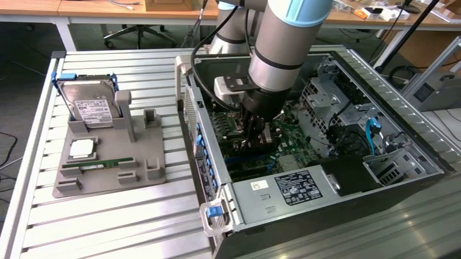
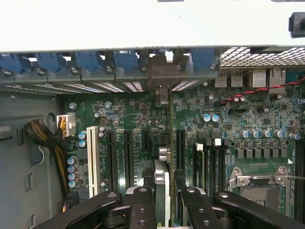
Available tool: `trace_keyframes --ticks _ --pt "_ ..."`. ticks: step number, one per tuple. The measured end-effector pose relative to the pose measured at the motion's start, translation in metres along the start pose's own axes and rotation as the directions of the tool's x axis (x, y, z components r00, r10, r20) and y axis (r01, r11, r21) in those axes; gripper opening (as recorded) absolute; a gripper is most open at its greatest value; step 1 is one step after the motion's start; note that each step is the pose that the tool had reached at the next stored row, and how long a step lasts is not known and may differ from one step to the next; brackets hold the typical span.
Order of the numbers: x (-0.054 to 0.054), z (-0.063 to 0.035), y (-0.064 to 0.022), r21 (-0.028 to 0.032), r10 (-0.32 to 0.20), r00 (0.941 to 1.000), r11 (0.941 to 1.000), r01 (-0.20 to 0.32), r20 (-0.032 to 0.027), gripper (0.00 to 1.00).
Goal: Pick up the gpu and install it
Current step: 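Insert the gpu into the slot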
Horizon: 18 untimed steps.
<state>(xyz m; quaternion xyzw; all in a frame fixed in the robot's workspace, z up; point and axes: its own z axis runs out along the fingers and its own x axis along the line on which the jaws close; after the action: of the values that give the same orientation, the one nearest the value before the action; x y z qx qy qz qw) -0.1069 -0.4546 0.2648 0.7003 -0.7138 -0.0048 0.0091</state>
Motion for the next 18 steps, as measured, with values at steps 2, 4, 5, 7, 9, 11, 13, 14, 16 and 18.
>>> trace_keyframes --ticks 2,4,5,7,9,11,13,14,16,18 --pt "0.0000 0.0003 0.0001 0.0002 0.000 1.0000 1.0000 0.000 -0.0096 0.27" --pt "0.0000 0.0007 0.0000 0.0005 0.001 0.9997 1.0000 -0.001 -0.0231 0.27" --pt "-0.0001 0.0010 -0.0002 0.0010 0.001 0.9995 1.0000 -0.001 -0.0324 0.27" --pt "-0.0001 0.0010 -0.0003 0.0011 0.001 0.9991 1.0000 -0.001 -0.0429 0.27" --pt "0.0000 0.0009 -0.0003 0.0009 0.001 0.9989 1.0000 -0.001 -0.0464 0.27" --pt "0.0000 0.0009 -0.0003 0.0009 0.001 0.9989 1.0000 -0.001 -0.0478 0.27" --pt "0.0000 0.0009 -0.0003 0.0008 0.001 0.9988 1.0000 -0.001 -0.0486 0.27" --pt "-0.0001 0.0011 -0.0003 0.0008 0.001 0.9988 1.0000 -0.001 -0.0490 0.27" --pt "0.0000 0.0021 -0.0003 0.0010 0.001 0.9988 1.0000 -0.001 -0.0490 0.27" --pt "0.0000 0.0026 -0.0003 0.0008 0.001 0.9988 1.0000 -0.001 -0.0492 0.27"
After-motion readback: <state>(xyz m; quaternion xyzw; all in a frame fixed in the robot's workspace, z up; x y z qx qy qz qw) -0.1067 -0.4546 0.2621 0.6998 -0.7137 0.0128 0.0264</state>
